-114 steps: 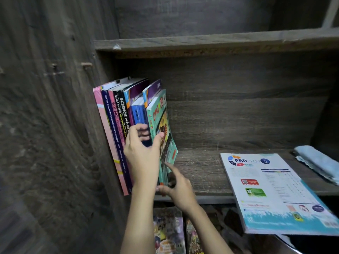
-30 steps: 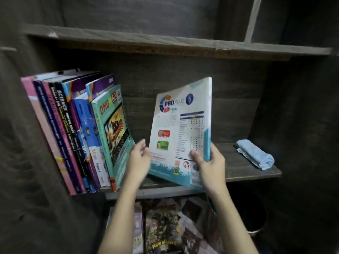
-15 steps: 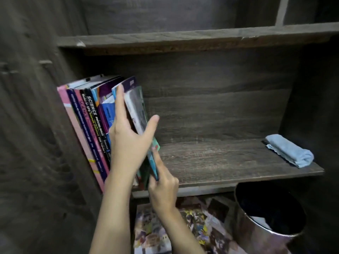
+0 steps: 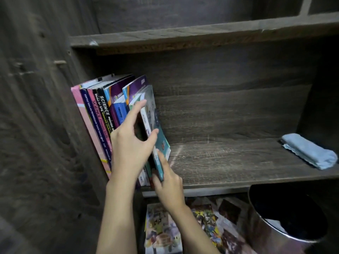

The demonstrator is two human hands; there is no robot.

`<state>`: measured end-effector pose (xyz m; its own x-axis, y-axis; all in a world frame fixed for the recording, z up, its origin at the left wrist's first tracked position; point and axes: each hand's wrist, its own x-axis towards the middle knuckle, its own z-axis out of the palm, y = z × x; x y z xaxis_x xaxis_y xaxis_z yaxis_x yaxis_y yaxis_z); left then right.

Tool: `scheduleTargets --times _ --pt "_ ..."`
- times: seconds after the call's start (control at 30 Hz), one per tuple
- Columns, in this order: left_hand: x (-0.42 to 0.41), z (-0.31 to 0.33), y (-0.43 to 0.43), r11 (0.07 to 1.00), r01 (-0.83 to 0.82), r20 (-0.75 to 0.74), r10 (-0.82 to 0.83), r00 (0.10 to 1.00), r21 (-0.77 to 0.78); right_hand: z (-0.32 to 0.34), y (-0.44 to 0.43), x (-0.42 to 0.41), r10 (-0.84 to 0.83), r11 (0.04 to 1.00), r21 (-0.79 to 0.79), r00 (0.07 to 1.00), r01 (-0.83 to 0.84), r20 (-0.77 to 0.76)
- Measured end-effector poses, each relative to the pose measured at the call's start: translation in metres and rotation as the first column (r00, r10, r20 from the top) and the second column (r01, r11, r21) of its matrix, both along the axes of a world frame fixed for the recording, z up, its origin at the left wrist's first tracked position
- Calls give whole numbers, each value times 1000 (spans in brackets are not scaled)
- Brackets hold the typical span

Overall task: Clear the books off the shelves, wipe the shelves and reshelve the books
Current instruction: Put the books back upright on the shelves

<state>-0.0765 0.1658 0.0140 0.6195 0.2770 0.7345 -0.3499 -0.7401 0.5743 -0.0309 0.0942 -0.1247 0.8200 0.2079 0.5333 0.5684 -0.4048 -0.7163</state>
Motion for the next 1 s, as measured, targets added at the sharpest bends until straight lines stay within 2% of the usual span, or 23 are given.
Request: scheduleTargets --times 0.13,0.2,0.3,0.37,0.47,0.73,1.0 --pt "2 0 7 997 -29 40 26 999 76 3 -22 5 144 975 -146 975 -170 -170" --pt "3 -2 8 999 -6 41 5 999 33 -1 -29 8 206 940 -210 938 -269 -280" --pt "2 -3 13 992 31 -6 -32 999 -125 -10 -32 11 250 943 -115 893 -311 -373" --pt "3 -7 20 975 52 -65 -68 996 -218 -14 -30 15 268 950 -45 883 -308 -385" --pt "5 -14 24 968 11 -116 -42 992 -251 -18 -27 22 279 954 5 878 -300 -389" --pt "20 -31 16 960 -26 62 45 997 -277 -29 -16 32 251 968 111 890 -225 -382" --pt "30 -39 12 946 -58 156 113 981 -320 -36 -14 39 157 987 20 913 -161 -376"
